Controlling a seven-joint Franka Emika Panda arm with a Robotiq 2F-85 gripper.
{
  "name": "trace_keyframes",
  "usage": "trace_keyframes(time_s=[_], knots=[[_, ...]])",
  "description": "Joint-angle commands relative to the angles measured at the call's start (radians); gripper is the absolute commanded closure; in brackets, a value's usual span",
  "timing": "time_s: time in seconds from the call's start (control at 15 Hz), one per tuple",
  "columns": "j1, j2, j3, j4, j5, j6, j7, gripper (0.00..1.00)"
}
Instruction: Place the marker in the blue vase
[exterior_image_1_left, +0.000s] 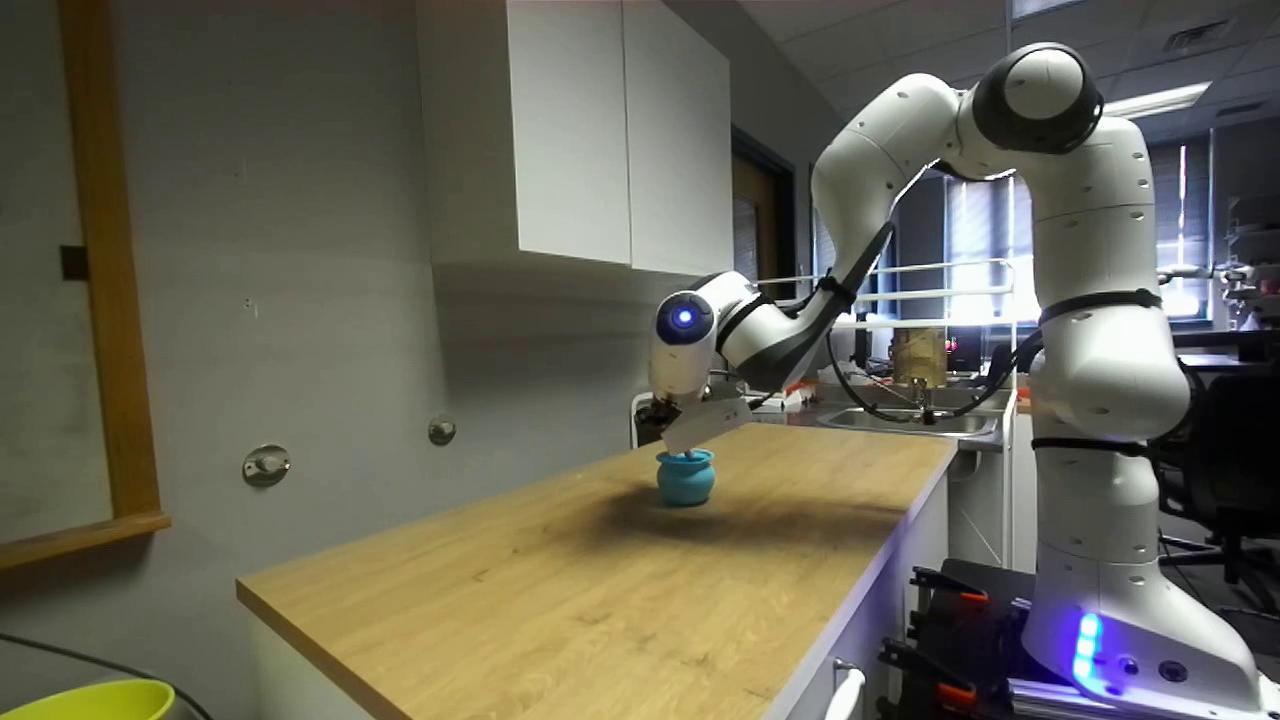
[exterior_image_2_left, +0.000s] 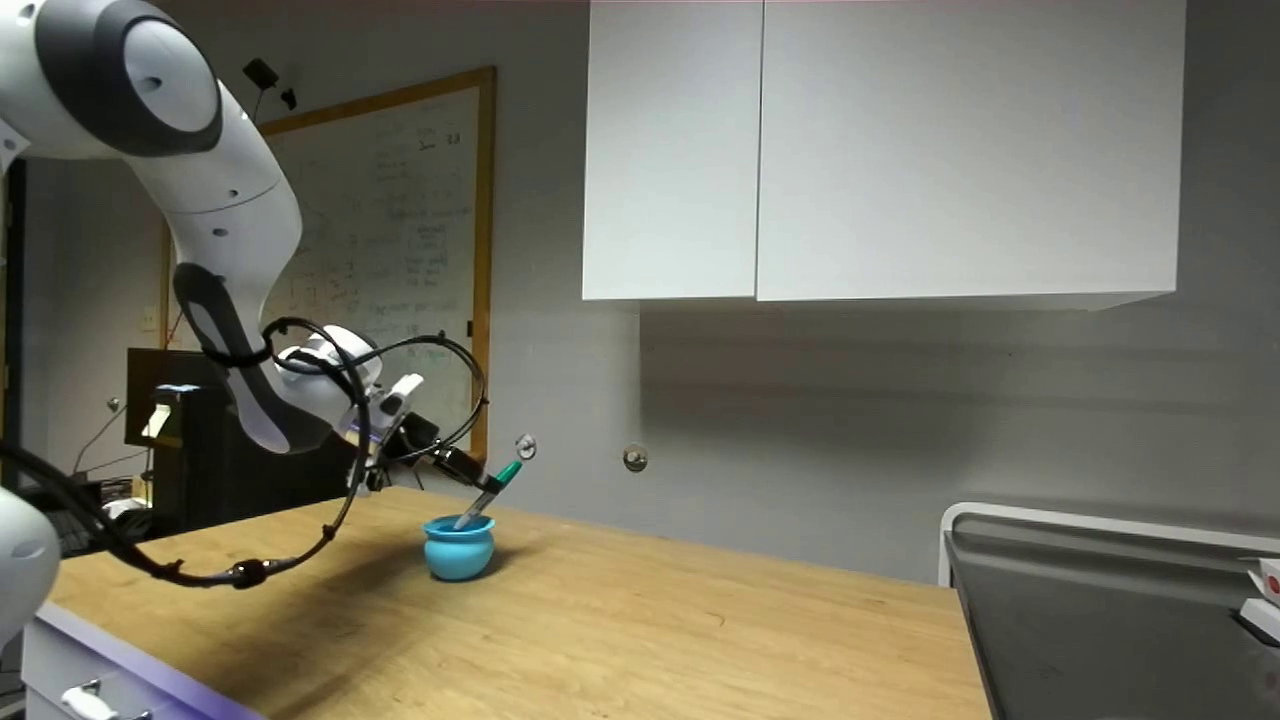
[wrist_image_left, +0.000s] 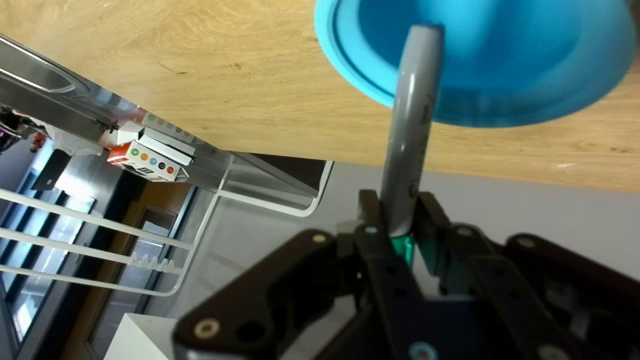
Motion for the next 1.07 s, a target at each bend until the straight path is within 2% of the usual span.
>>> trace_keyframes(time_s=[0.0,0.47,0.53,0.67,1.0], knots=[[0.015,0.004,-0.006,-0.013,-0.015,-0.003,0.038,0.93],[0.021,0.003,-0.005,-0.011,-0.017,-0.012,0.048,0.93],[0.021,0.003,-0.006,-0.011,-0.014,-0.012,0.049,0.53],[0.021,0.001,-0.006,-0.012,-0.014,-0.012,0.051,0.47],[0.022,-0.003,-0.004,-0.014,-0.016,-0.017,0.051,0.09]])
